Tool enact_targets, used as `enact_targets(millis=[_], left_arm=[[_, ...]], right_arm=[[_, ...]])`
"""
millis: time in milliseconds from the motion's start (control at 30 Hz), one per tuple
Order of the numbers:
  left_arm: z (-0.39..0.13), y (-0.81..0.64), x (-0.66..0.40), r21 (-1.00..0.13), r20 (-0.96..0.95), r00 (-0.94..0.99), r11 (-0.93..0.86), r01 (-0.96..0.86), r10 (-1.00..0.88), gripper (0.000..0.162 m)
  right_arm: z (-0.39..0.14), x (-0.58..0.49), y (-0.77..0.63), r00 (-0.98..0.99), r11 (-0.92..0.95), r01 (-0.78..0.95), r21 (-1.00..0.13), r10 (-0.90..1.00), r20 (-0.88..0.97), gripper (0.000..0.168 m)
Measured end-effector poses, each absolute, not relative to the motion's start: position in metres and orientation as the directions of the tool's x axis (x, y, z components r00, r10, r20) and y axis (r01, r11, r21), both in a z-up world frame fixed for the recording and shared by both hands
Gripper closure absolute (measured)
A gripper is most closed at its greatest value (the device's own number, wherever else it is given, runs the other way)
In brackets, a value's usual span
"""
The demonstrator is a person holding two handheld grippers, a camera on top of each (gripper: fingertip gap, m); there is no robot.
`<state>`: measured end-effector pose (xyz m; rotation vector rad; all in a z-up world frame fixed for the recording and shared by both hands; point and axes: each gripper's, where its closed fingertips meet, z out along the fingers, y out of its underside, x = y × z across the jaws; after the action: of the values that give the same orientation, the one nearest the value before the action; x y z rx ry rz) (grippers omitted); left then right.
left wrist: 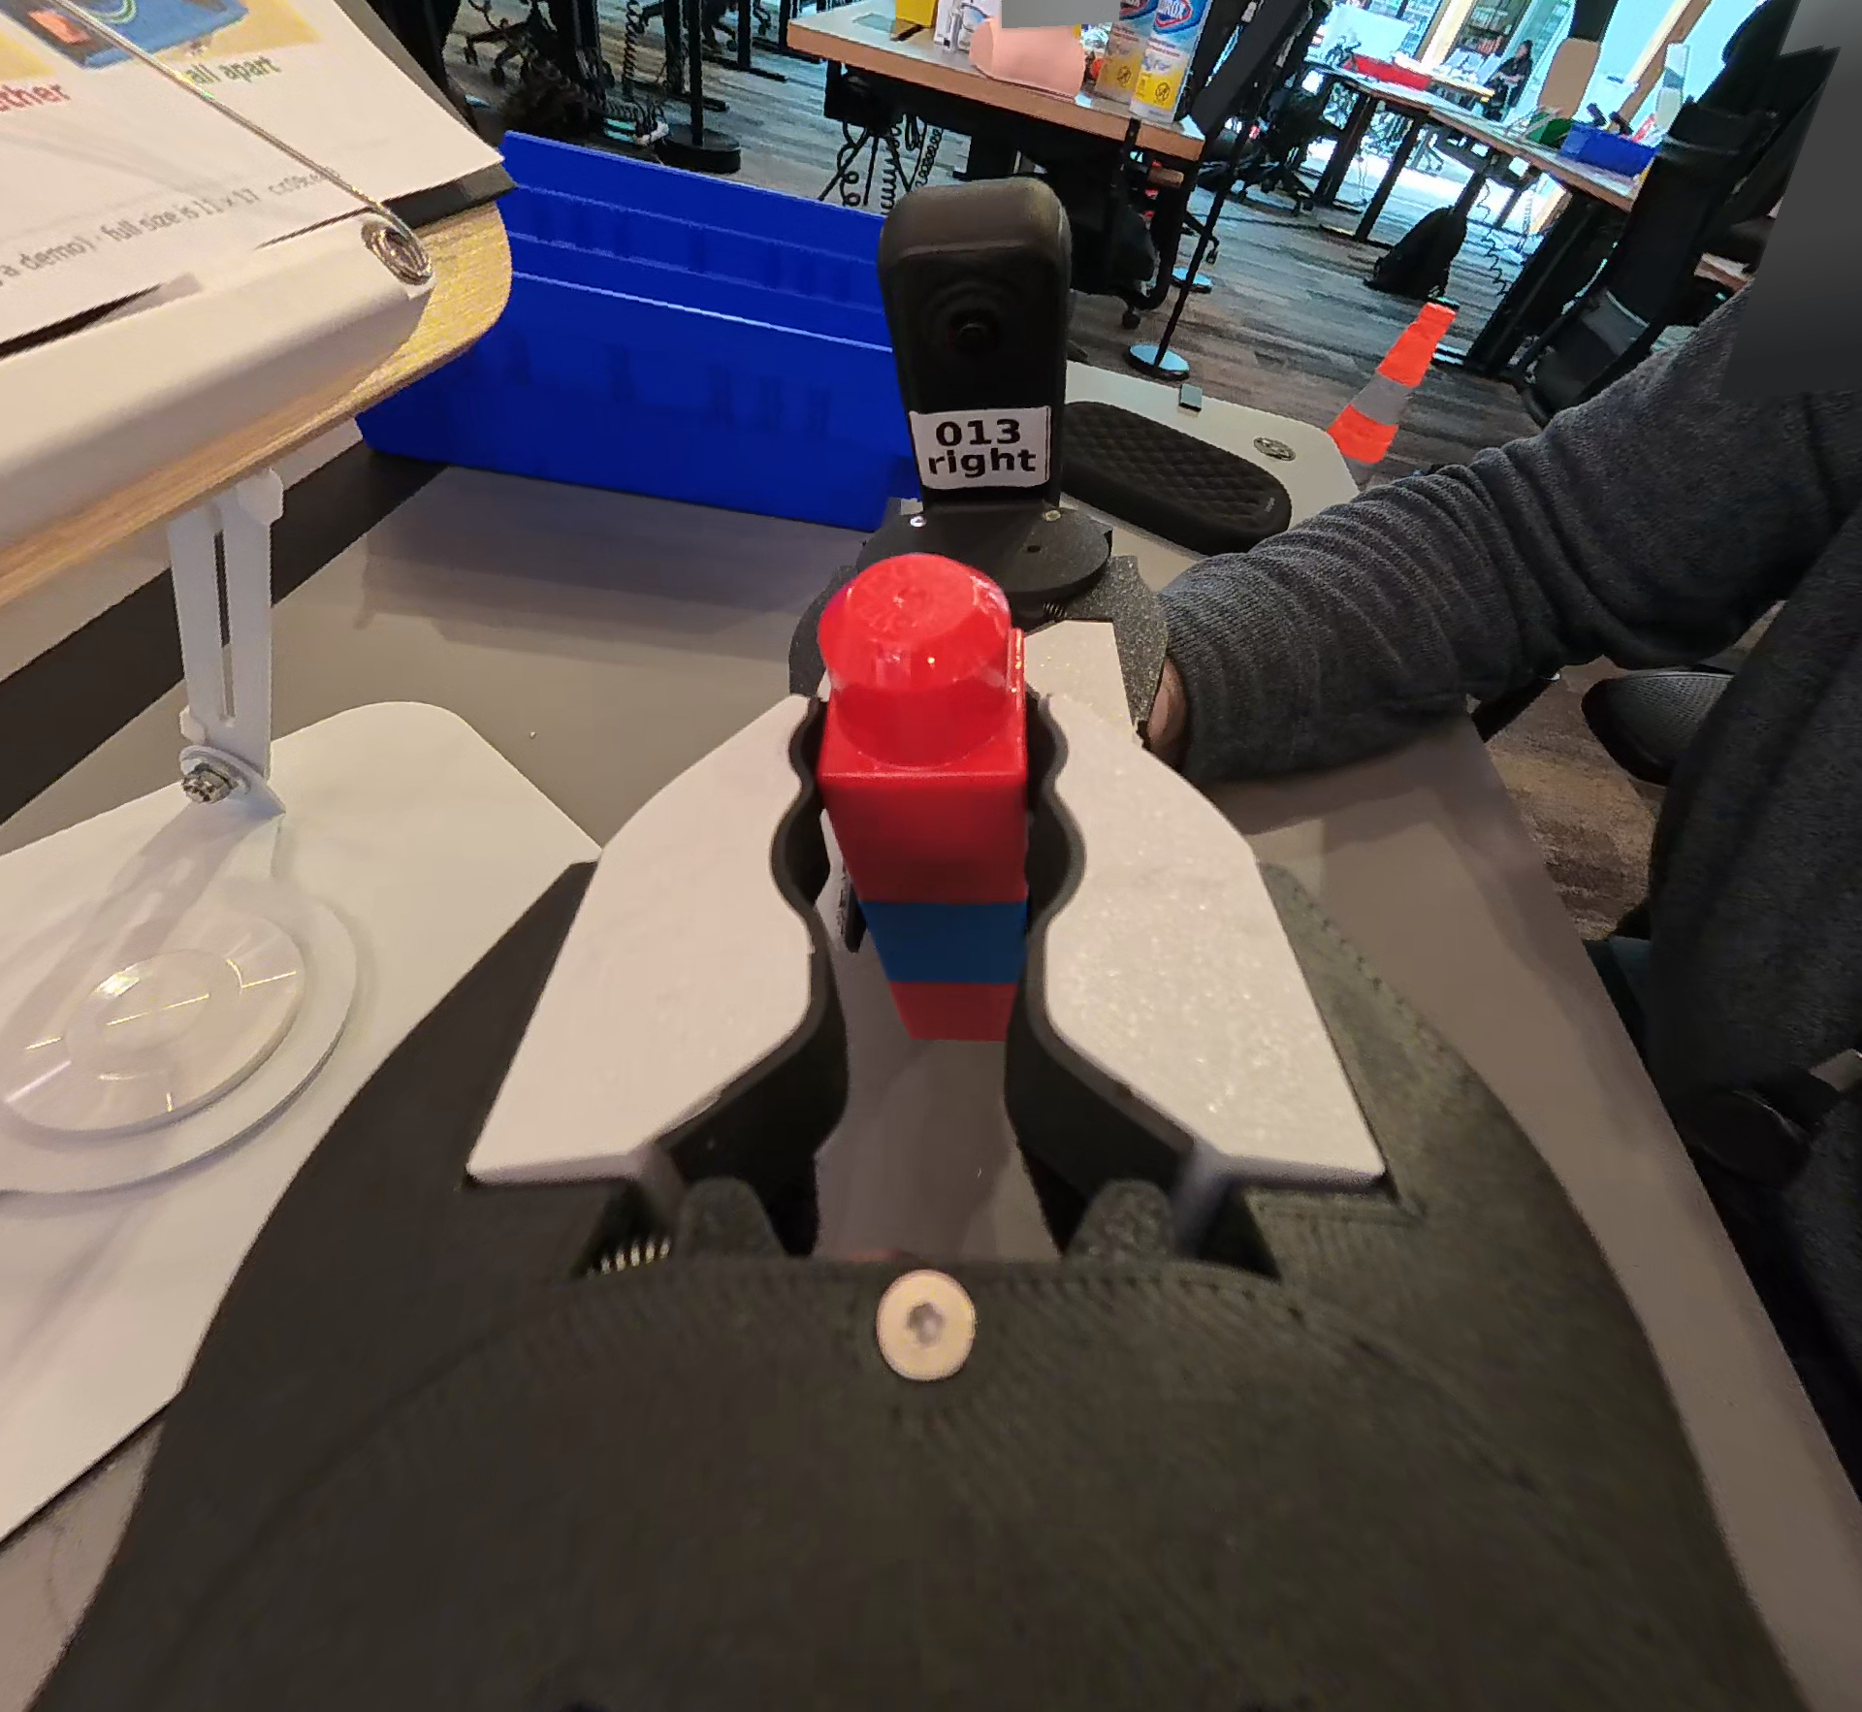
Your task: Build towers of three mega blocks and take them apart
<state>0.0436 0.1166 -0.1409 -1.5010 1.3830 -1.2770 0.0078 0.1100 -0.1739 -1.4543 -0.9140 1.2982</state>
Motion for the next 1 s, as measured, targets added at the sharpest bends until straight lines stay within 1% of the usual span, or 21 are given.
enact_targets(millis=[233, 333, 367, 400, 433, 500, 533, 667, 700, 867, 1000], left_arm=[[-0.14, 0.117, 0.044, -0.952, 0.206, -0.063, -0.184, -0.246, -0.977, 0.125], [-0.136, 0.119, 0.042, -0.949, 0.218, -0.058, -0.198, -0.245, -0.974, 0.126], [-0.135, 0.12, 0.041, -0.95, 0.225, -0.057, -0.206, -0.234, -0.973, 0.124], [-0.134, 0.123, 0.04, -0.95, 0.245, -0.047, -0.23, -0.213, -0.968, 0.114], [-0.135, 0.125, 0.039, -0.948, 0.26, -0.041, -0.247, -0.203, -0.965, 0.114], [-0.141, 0.122, 0.038, -0.946, 0.276, -0.057, -0.261, -0.195, -0.959, 0.124], [-0.144, 0.121, 0.04, -0.944, 0.284, -0.058, -0.269, -0.193, -0.957, 0.124], [-0.152, 0.116, 0.049, -0.942, 0.286, -0.063, -0.268, -0.2, -0.956, 0.124], [-0.151, 0.115, 0.05, -0.943, 0.288, -0.068, -0.27, -0.196, -0.955, 0.126], [-0.15, 0.116, 0.053, -0.948, 0.264, -0.049, -0.25, -0.198, -0.963, 0.127], [-0.147, 0.12, 0.05, -0.944, 0.261, -0.029, -0.249, -0.214, -0.965, 0.126]], right_arm=[[-0.174, 0.008, 0.11, 0.155, -0.272, -0.059, -0.96, 0.948, -0.278, 0.134], [-0.169, 0.01, 0.11, 0.145, -0.273, -0.099, -0.957, 0.947, -0.285, 0.133], [-0.168, 0.011, 0.111, 0.143, -0.278, -0.111, -0.954, 0.946, -0.292, 0.133], [-0.167, 0.013, 0.113, 0.144, -0.286, -0.128, -0.95, 0.942, -0.303, 0.133], [-0.166, 0.015, 0.115, 0.142, -0.297, -0.145, -0.944, 0.938, -0.317, 0.132], [-0.164, 0.017, 0.117, 0.14, -0.309, -0.164, -0.937, 0.933, -0.332, 0.133], [-0.165, 0.016, 0.116, 0.141, -0.306, -0.159, -0.939, 0.934, -0.328, 0.133], [-0.167, 0.012, 0.113, 0.145, -0.286, -0.123, -0.95, 0.942, -0.302, 0.133], [-0.167, 0.012, 0.113, 0.145, -0.286, -0.125, -0.95, 0.942, -0.303, 0.133], [-0.165, 0.014, 0.114, 0.135, -0.302, -0.145, -0.942, 0.937, -0.322, 0.132], [-0.164, 0.016, 0.112, 0.11, -0.311, -0.153, -0.938, 0.938, -0.329, 0.124]])
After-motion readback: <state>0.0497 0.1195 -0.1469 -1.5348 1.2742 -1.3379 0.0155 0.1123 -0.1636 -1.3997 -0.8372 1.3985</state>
